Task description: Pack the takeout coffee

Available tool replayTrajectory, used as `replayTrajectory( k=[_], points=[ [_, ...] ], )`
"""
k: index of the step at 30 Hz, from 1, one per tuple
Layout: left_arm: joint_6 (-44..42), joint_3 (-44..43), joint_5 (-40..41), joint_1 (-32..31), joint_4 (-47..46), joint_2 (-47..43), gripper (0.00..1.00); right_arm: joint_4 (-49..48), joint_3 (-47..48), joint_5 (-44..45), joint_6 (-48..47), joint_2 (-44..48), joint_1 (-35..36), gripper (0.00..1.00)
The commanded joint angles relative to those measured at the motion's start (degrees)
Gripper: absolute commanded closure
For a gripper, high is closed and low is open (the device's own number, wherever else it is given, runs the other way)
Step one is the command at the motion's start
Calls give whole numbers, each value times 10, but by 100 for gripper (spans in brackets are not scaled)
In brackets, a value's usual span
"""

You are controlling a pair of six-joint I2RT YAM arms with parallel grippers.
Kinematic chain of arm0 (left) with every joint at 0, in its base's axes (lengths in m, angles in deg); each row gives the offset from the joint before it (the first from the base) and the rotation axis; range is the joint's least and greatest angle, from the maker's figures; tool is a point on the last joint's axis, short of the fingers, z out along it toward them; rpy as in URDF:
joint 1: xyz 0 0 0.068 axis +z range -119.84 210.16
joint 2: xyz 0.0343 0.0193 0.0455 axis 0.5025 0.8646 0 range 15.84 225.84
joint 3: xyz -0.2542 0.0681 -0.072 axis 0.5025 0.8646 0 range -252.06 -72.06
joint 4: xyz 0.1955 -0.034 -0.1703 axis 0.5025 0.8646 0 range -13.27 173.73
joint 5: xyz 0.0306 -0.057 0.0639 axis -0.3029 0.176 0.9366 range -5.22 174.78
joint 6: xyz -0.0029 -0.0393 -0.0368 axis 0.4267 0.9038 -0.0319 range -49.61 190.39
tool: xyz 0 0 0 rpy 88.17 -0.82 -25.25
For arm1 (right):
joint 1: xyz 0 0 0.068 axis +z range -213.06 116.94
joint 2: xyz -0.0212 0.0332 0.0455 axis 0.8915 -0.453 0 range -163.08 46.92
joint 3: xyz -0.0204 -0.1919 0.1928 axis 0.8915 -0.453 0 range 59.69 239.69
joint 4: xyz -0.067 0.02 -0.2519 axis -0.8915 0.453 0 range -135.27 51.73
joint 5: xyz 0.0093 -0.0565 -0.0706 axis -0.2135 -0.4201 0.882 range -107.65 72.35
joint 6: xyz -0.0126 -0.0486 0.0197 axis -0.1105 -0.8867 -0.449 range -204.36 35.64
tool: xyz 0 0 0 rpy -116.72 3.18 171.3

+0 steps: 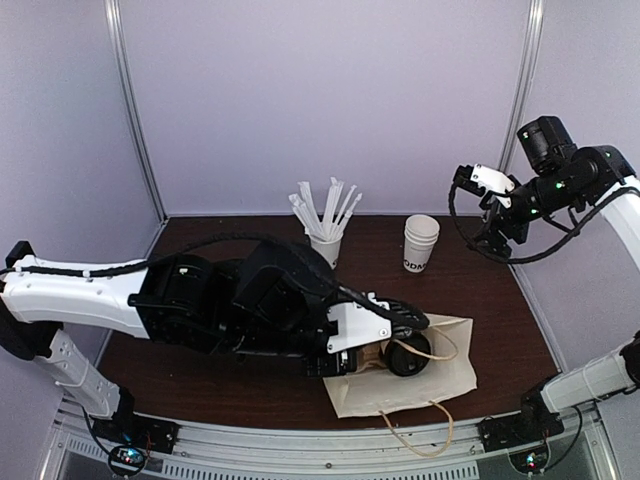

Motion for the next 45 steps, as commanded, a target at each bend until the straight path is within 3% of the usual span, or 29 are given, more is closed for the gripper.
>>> replayTrajectory(
  k=[1, 9, 17, 22, 26, 29, 36, 40, 45],
  points=[
    [20, 15, 24, -4, -33, -4, 100, -8, -9, -11, 7, 10, -4, 0],
    [11, 5, 59, -2, -46, 12, 100, -6, -6, -17, 5, 6, -4, 0],
    [57, -29, 5, 84, -26, 43, 100, -5, 8, -30, 10, -12, -5, 0],
    [77, -25, 18, 121, -49, 44, 99, -8, 11, -36, 12, -17, -5, 0],
    [91, -30, 16, 140, -52, 47, 83, -10, 8, -38, 15, -18, -5, 0],
    [87, -41, 21, 144, -42, 42, 61, -9, 10, -39, 16, -18, -6, 0],
    [59, -72, 30, 146, -2, -33, 31, -4, 35, -73, 34, -26, -31, 0],
    [58, -87, 33, 183, 13, -47, 29, -23, 37, -88, 54, -39, -53, 0],
    [157, -136, 3, 285, 39, -15, 37, -85, 13, -121, 135, -42, -124, 0]
  ],
)
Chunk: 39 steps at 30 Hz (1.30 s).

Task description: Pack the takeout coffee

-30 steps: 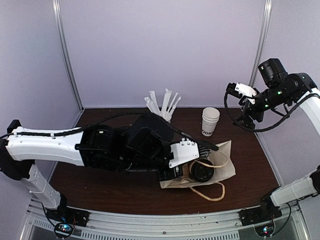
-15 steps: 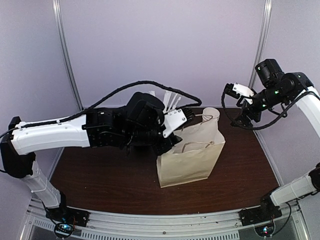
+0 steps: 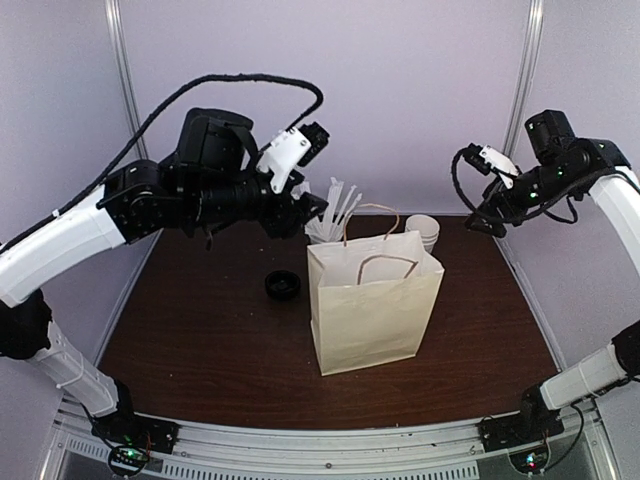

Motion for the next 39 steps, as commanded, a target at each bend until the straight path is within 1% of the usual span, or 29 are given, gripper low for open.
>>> replayTrajectory(
  k=[1, 2, 5, 7, 8, 11, 14, 17, 19, 23, 27, 30, 32, 34, 36, 38, 39],
  points=[
    [94, -51, -23, 94, 27, 32, 39, -78, -21, -55, 98, -3, -75, 0],
    [113, -64, -30, 116, 34, 44, 40, -93, -32, -74, 121, -4, -97, 0],
    [169, -100, -100, 196, 51, 83, 46, -134, -72, -128, 174, -4, -168, 0],
    [198, -108, -140, 236, 48, 105, 47, -148, -104, -135, 181, 0, -190, 0],
    [212, -112, -160, 257, 48, 119, 48, -156, -129, -126, 179, 6, -194, 0],
    [251, -128, -254, 314, 43, 165, 50, -194, -192, -96, 179, 33, -197, 0],
    [274, -142, -306, 355, 12, 205, 50, -211, -234, -89, 177, 56, -198, 0],
    [293, -183, -356, 383, -11, 268, 50, -210, -249, -81, 169, 64, -198, 0],
    [312, -213, -395, 392, -31, 306, 50, -208, -253, -81, 168, 62, -198, 0],
    [328, -272, -415, 393, -58, 373, 49, -214, -267, -80, 168, 63, -198, 0],
    [347, -305, -418, 393, -76, 414, 55, -220, -277, -83, 168, 63, -198, 0],
    [361, -292, -435, 392, -91, 410, 61, -221, -282, -83, 169, 62, -199, 0],
    [353, -256, -423, 387, -110, 381, 61, -222, -284, -83, 169, 62, -199, 0],
    [330, -219, -404, 381, -132, 346, 58, -223, -284, -86, 170, 62, -199, 0],
    [311, -223, -406, 375, -113, 334, 56, -224, -285, -90, 171, 60, -199, 0],
    [299, -272, -420, 372, -52, 349, 56, -225, -285, -94, 172, 57, -199, 0],
    [296, -298, -412, 368, -14, 358, 56, -227, -285, -96, 172, 55, -199, 0]
  ],
)
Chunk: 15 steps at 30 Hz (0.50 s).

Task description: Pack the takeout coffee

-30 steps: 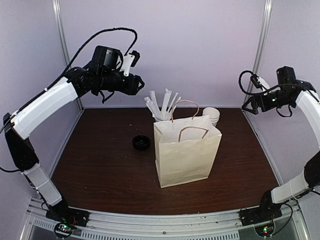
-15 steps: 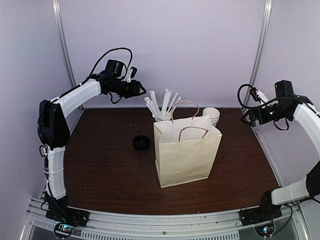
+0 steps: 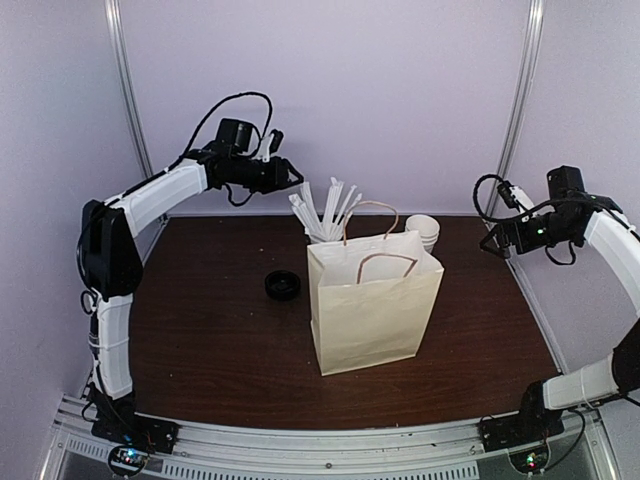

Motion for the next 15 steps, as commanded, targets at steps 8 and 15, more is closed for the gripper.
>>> replayTrajectory(
  k=[8, 15],
  points=[
    [-38, -139, 38, -39, 167, 22, 56, -17, -7, -16, 10, -2, -3, 0],
    [-37, -169, 40, -51, 176, 52, 58, -19, -14, -16, 10, 12, -3, 0]
  ],
)
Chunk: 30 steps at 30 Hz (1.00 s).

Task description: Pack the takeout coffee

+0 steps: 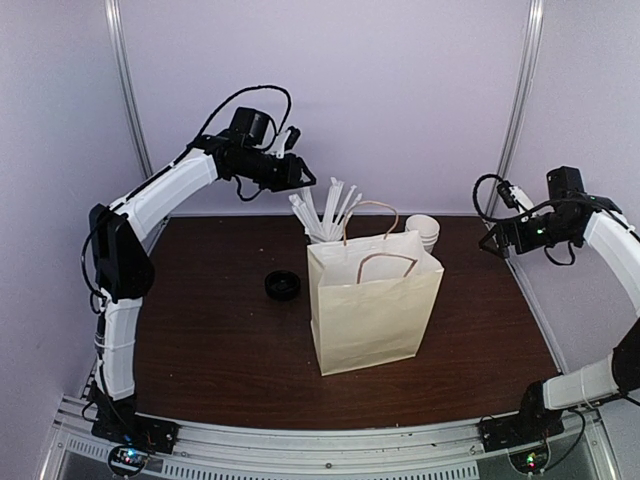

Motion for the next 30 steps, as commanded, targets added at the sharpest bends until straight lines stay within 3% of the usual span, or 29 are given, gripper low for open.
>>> replayTrajectory(
  k=[1, 11, 18, 25, 30],
  points=[
    [-7, -30, 22, -8, 23, 28, 58, -12, -13, -6, 7, 17, -3, 0],
    [-3, -37, 48, -19, 24, 52, 61, -18, -25, -12, 6, 28, -3, 0],
    [7, -39, 76, -19, 0, 58, 72, -20, -27, -15, 8, 28, -4, 0],
    [19, -72, 97, -19, 3, 82, 77, -21, -29, -14, 8, 33, -4, 0],
    [21, -89, 91, -19, 4, 89, 93, -23, -32, -14, 8, 37, -4, 0]
  ],
)
